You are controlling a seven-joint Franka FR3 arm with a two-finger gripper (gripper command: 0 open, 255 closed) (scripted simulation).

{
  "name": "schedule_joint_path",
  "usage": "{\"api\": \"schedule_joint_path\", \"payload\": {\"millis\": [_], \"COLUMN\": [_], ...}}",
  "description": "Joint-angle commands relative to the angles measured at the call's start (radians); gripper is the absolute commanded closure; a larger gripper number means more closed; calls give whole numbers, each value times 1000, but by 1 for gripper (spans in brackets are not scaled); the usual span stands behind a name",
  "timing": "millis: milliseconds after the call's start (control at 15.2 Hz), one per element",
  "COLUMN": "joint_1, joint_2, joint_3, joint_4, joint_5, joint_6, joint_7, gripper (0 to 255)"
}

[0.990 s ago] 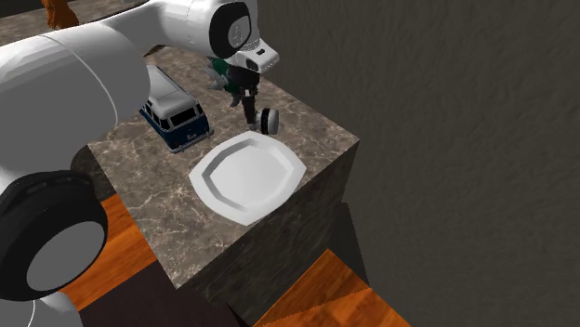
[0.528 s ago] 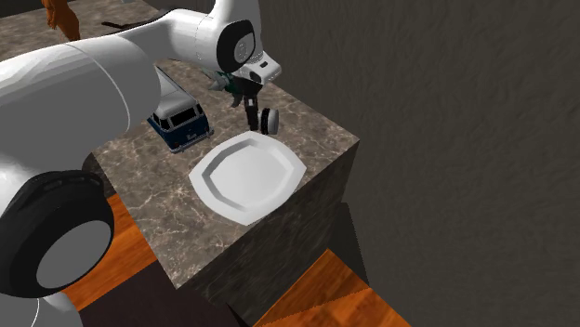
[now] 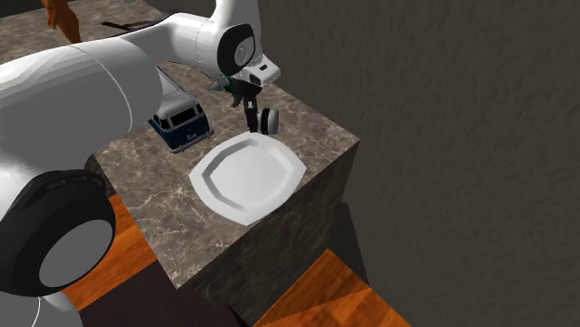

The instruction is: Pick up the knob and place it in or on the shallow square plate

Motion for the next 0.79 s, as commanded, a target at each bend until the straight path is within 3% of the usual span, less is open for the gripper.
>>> {"api": "schedule_joint_path", "payload": {"millis": [0, 726], "joint_1": [0, 1], "joint_2": [0, -1], "joint_3": [0, 1], "joint_4": [0, 26], "joint_5": [0, 1], "joint_6": [0, -26], "joint_7": [0, 0], "gripper": [255, 255]}}
